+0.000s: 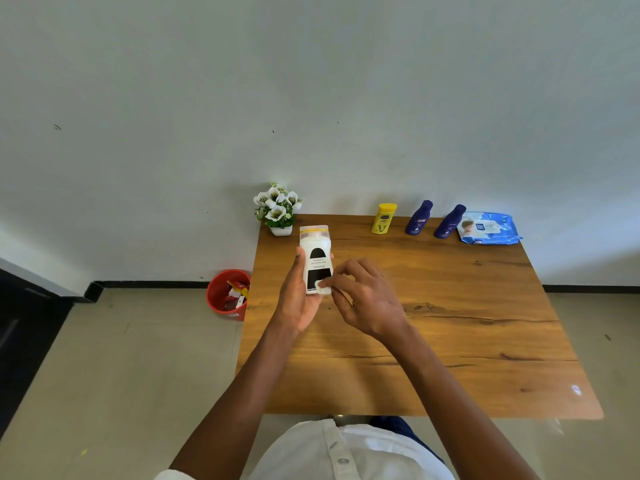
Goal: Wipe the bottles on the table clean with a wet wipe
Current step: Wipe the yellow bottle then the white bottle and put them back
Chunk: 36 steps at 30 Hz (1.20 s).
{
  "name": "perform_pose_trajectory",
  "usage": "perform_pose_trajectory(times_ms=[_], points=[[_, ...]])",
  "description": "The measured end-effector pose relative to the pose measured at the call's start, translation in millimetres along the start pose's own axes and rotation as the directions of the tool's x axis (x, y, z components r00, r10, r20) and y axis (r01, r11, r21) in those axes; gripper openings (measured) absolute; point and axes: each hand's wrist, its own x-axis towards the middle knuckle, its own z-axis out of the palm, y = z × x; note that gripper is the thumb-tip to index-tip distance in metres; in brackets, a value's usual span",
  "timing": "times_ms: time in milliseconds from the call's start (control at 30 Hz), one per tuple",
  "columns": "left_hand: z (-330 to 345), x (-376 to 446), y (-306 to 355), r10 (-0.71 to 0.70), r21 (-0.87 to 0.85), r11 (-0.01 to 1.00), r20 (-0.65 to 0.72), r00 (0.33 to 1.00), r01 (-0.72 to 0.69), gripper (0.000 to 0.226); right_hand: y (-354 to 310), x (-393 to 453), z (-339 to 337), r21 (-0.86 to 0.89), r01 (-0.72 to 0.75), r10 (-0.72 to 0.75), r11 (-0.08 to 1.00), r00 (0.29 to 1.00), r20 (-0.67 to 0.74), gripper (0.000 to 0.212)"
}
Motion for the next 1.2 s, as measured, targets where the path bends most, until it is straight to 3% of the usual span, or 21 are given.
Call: perform_pose_trajectory(times_ms=[100, 300, 567, 900, 1200], points=[[2.1, 2.8, -1.9, -0.009, -0.008, 1.0, -0.006, 1.0, 0.009, 0.061, 10.8, -1.5, -3.9, 0.002, 0.002, -0.002, 1.0, 0.998, 0.069, 0.02], [0.9, 9.6, -5.7, -0.001, -0.022, 1.0, -0.016, 1.0, 0.001, 0.062, 23.0, 6.0, -13.0, -0.005, -0.293, 0.293, 0.956, 0.956, -0.035, 0.019], [7.9, 14.6, -10.1, -0.104, -0.115, 0.987, 0.044, 0.994, 0.108, 0.062, 0.4, 12.2, 8.1, -0.036, -0.095, 0.095, 0.995, 0.995, 0.02, 0.019], [10.0, 17.7, -8.8, -0.153, -0.096, 0.982, 0.1, 0.983, 0.162, 0.052, 18.5, 41.6, 1.3, -0.087, -0.286, 0.277, 0.954, 0.955, -0.101, 0.021], [2.4, 24.4, 3.7, -0.223, -0.094, 0.968, 0.103, 0.969, 0.232, 0.06, 9.9, 5.5, 17.2, 0.008, 0.055, -0.056, 0.998, 0.996, 0.076, 0.018]])
